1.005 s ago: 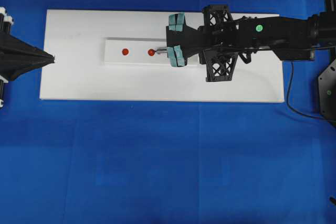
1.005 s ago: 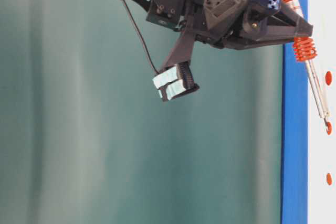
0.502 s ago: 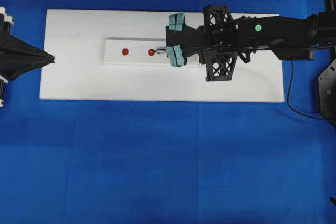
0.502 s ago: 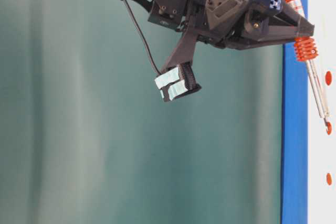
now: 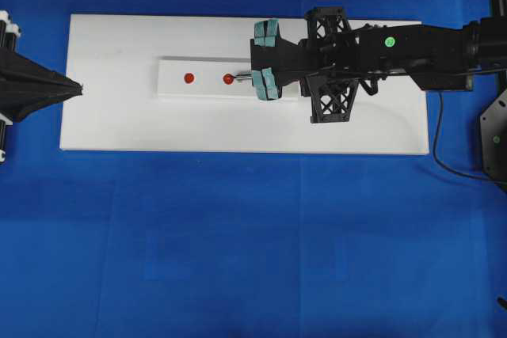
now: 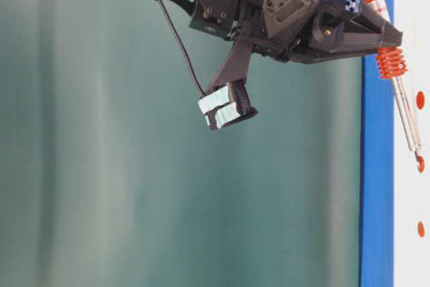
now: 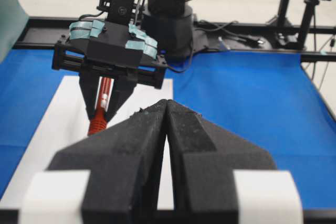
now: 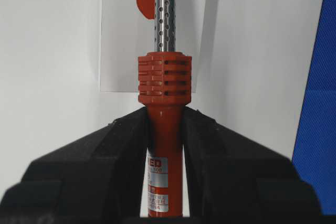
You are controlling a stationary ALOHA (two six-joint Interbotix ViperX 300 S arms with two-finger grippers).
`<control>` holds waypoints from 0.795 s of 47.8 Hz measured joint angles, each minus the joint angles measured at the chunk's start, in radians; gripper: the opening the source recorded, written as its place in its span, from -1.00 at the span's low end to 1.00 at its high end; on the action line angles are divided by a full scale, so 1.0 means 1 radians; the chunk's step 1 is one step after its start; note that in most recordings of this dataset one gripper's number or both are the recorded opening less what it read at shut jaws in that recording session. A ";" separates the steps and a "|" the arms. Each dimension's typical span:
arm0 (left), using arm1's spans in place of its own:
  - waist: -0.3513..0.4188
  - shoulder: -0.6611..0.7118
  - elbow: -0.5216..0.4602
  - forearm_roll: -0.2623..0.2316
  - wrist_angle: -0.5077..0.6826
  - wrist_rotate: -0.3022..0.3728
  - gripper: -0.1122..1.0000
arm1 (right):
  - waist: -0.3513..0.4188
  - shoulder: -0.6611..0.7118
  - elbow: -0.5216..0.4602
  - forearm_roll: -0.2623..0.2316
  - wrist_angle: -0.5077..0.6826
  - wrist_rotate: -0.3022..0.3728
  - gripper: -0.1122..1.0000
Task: Touch the tip of the soldering iron to the mark.
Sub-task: 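Lower the iron tip onto the middle red dot, then raise the iron tip and move it toward the right dot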
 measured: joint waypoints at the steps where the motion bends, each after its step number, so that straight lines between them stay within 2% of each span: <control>1: 0.000 0.000 0.000 0.000 0.000 -0.002 -0.80 | 0.002 0.000 0.000 0.000 0.000 0.000 -0.67; 14: 0.000 0.000 -0.002 0.000 0.000 -0.002 -0.80 | 0.000 0.000 -0.002 0.000 0.002 0.000 -0.67; 23: 0.000 0.000 0.000 0.000 -0.002 -0.002 -0.80 | 0.000 -0.005 -0.025 -0.005 0.044 -0.003 -0.67; 38: 0.000 0.000 0.000 0.000 -0.003 -0.002 -0.80 | -0.002 -0.112 -0.084 -0.038 0.150 -0.003 -0.67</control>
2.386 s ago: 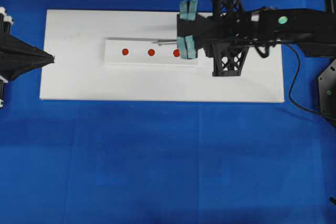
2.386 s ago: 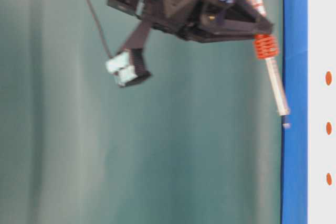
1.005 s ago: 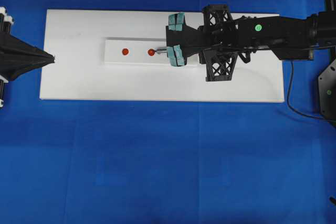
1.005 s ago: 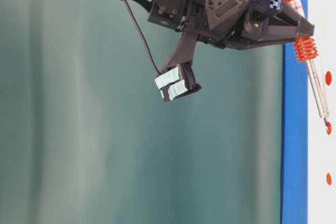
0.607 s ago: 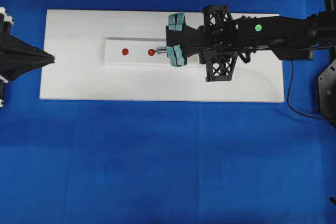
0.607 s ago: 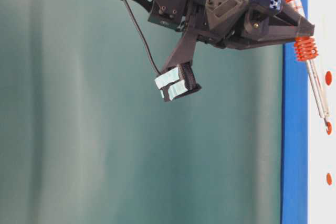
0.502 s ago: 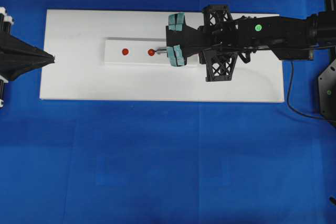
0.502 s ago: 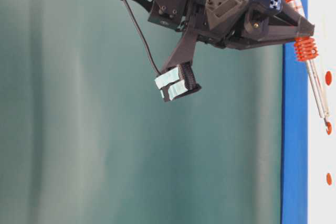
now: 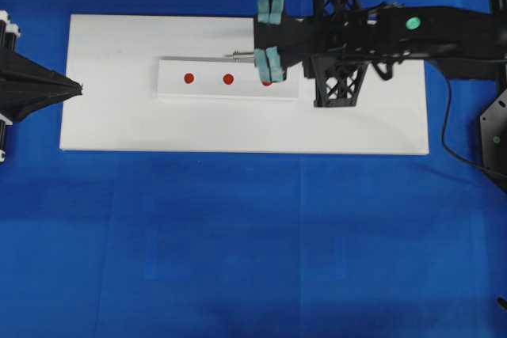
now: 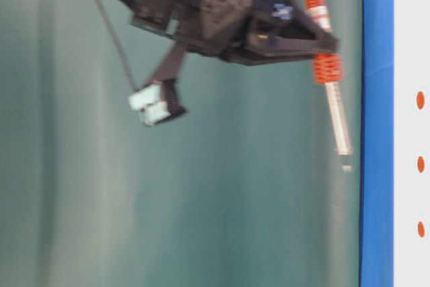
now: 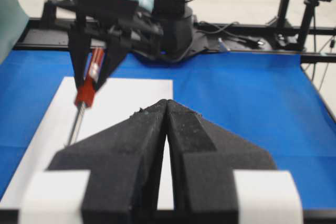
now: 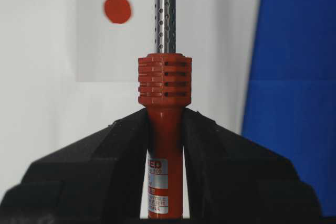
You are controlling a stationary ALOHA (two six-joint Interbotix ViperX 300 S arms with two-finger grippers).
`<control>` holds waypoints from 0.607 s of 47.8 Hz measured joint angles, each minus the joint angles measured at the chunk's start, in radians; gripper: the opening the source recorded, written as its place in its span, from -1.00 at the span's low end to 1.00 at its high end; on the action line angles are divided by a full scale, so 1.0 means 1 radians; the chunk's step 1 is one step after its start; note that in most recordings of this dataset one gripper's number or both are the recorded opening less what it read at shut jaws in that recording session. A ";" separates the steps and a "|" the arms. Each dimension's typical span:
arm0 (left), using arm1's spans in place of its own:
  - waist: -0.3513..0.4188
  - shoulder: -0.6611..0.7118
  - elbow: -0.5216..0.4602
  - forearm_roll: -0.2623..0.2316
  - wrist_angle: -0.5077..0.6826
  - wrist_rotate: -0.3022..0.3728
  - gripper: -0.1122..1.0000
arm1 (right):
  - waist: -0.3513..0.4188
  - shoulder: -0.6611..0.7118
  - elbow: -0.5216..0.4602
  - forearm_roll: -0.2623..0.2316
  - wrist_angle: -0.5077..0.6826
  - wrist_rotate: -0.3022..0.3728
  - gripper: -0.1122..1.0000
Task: Touch the tip of the soldering iron to the mark.
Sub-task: 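Raise the iron tip and move it toward the right dot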
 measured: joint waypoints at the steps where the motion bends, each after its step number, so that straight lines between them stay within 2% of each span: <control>1: 0.000 0.000 -0.002 0.000 0.002 0.000 -0.80 | 0.000 -0.006 -0.005 -0.003 0.008 0.000 -0.67; 11: 0.002 0.000 0.000 0.000 0.002 0.000 -0.80 | 0.000 -0.055 -0.032 -0.014 0.057 0.000 -0.67; 29: 0.000 -0.002 0.000 0.000 0.000 0.000 -0.80 | 0.000 -0.071 -0.032 -0.015 0.063 -0.002 -0.67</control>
